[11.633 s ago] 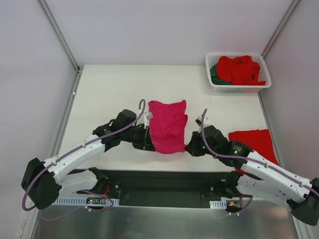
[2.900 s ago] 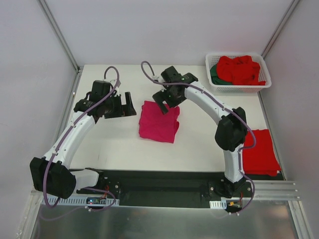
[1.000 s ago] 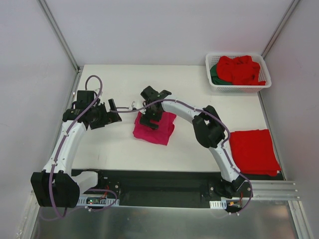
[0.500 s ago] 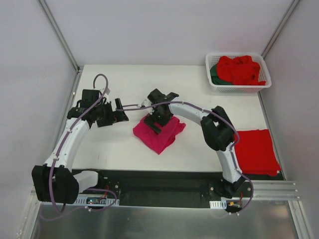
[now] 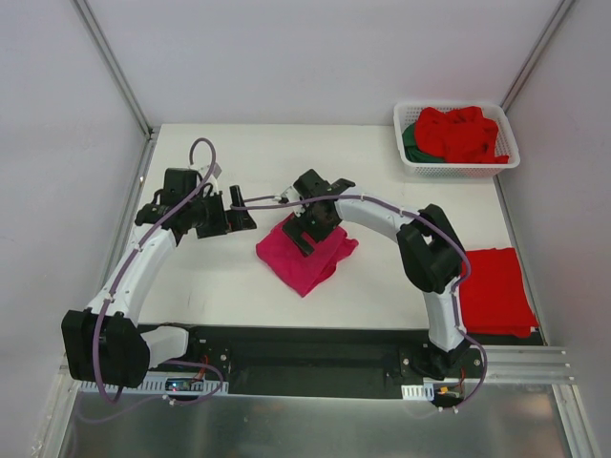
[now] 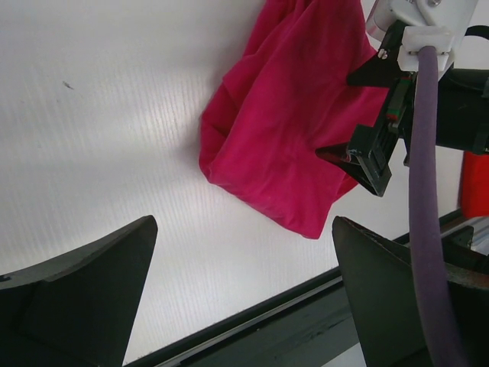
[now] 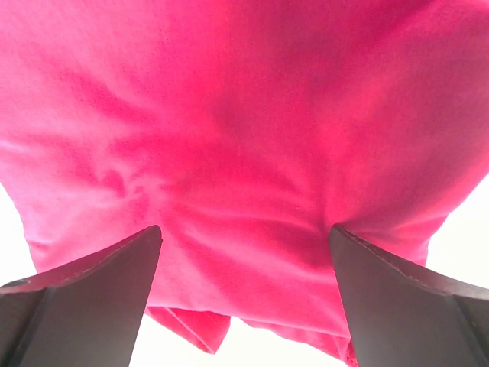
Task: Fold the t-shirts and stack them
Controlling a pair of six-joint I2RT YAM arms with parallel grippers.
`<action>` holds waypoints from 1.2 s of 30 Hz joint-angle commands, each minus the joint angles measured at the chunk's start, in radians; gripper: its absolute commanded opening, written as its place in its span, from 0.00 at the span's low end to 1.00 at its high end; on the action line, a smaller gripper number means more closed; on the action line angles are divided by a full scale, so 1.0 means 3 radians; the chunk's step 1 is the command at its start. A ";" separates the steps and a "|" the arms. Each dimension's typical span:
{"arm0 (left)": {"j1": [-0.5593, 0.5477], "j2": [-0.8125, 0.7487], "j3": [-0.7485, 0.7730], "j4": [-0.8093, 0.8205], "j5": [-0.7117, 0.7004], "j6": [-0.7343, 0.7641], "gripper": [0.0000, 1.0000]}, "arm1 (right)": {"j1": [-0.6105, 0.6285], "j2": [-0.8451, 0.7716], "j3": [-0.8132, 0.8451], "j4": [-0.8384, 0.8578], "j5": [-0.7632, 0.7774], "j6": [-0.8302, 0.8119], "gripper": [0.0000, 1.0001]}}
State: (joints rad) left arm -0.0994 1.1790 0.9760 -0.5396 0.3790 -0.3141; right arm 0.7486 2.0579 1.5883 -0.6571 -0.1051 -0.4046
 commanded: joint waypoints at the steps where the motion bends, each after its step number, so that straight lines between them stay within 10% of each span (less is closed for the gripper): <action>1: 0.0408 -0.0335 0.0121 -0.0344 -0.0185 -0.0017 0.99 | -0.1269 0.0074 -0.0171 -0.1021 0.1010 0.1338 0.96; 36: -0.0809 0.0907 0.0970 -0.0282 -0.0246 -0.0037 0.99 | -0.0701 0.0529 0.0662 -0.1302 0.1000 0.1118 0.96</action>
State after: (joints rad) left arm -0.3401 1.4643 1.1931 -0.5747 0.3264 -0.3237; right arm 0.6216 2.1784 1.7565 -0.9333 0.0956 -0.1955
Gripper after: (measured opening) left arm 0.996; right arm 0.963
